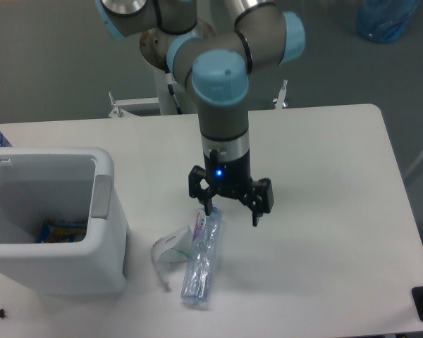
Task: Place the trash in the trash can
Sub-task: 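Lower the open gripper toward the crumpled clear plastic bag, then close the gripper on the plastic bag and lift it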
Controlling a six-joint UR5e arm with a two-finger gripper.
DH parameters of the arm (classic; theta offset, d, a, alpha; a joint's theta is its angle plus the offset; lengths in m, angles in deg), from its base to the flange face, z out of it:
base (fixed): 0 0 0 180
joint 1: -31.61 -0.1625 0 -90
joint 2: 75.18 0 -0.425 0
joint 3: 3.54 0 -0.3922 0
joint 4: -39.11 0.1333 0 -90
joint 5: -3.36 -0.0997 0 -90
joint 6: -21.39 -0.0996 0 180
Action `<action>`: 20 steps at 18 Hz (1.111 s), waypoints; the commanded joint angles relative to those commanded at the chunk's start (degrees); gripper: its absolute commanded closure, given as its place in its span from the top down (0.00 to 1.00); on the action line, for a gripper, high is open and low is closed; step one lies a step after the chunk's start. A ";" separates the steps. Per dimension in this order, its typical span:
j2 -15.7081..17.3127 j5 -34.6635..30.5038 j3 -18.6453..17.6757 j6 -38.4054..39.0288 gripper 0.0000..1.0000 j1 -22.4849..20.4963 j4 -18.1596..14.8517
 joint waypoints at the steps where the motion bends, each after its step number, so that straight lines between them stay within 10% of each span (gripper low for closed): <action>1: -0.70 0.09 -0.35 0.00 1.00 0.70 0.00; 15: -6.68 0.00 -1.67 0.79 0.98 5.28 0.18; 20: -6.69 -0.08 -1.85 2.02 0.46 5.28 0.09</action>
